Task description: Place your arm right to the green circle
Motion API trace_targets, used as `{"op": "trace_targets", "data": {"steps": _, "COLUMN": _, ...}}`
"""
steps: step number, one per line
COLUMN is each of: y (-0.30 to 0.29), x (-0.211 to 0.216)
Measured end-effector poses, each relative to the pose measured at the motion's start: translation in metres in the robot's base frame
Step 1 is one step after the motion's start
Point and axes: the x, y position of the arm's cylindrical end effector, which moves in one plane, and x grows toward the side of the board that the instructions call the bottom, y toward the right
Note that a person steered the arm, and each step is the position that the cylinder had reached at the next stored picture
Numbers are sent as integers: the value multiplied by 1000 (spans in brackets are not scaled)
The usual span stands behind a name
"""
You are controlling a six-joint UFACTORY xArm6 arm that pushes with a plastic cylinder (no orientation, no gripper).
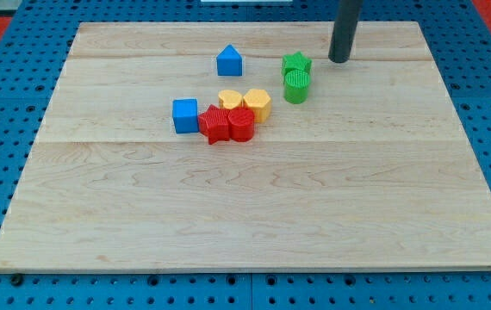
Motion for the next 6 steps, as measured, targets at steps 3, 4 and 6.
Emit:
{"op": "trace_targets", "data": {"steps": 3, "y": 36, "x": 36}}
{"op": "trace_targets", "data": {"steps": 4, "y": 54, "x": 63}}
{"op": "trace_targets", "data": {"steps": 6, "y": 47, "x": 72}}
